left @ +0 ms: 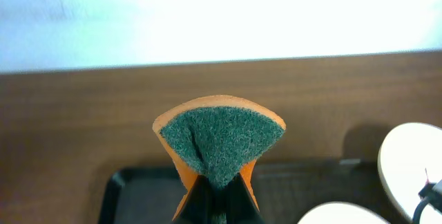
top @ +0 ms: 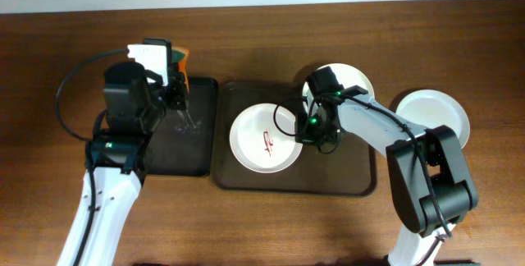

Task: Clean dirty plates on tray and stack at the side
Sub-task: 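Grasp the sponge again with the left gripper and lift it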

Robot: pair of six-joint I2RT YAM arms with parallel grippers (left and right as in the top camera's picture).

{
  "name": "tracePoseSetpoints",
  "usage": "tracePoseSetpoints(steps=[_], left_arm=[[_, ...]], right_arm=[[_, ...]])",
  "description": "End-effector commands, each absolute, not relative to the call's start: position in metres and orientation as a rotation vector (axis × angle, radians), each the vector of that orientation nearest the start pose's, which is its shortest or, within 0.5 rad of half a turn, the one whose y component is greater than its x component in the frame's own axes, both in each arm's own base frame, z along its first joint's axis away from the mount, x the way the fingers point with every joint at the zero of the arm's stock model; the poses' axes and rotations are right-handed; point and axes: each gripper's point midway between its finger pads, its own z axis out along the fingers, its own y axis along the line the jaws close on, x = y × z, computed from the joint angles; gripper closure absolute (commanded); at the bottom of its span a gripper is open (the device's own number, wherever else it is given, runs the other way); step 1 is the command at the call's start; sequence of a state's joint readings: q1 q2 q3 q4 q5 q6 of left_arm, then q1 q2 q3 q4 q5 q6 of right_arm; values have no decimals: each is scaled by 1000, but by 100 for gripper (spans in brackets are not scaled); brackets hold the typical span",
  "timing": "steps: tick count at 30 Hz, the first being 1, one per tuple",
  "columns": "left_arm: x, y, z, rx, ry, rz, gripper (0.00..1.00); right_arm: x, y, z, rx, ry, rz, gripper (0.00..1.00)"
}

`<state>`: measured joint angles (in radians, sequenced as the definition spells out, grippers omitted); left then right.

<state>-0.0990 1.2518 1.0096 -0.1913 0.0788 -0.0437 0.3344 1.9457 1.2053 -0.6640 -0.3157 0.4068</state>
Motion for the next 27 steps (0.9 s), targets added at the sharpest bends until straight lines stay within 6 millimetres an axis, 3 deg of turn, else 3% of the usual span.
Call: tracePoseSetpoints(steps=[1,15,27], left_arm=[[402,-52,290,126,1917,-155,100],[391,-51,324,125,1812,-156,100],[390,-52,330,126,1794,-157,100]], right_arm=[[331,166,-6,61,3086,476,96],[331,166,-6,61,3086,476,96],[331,166,-6,61,3086,476,96]])
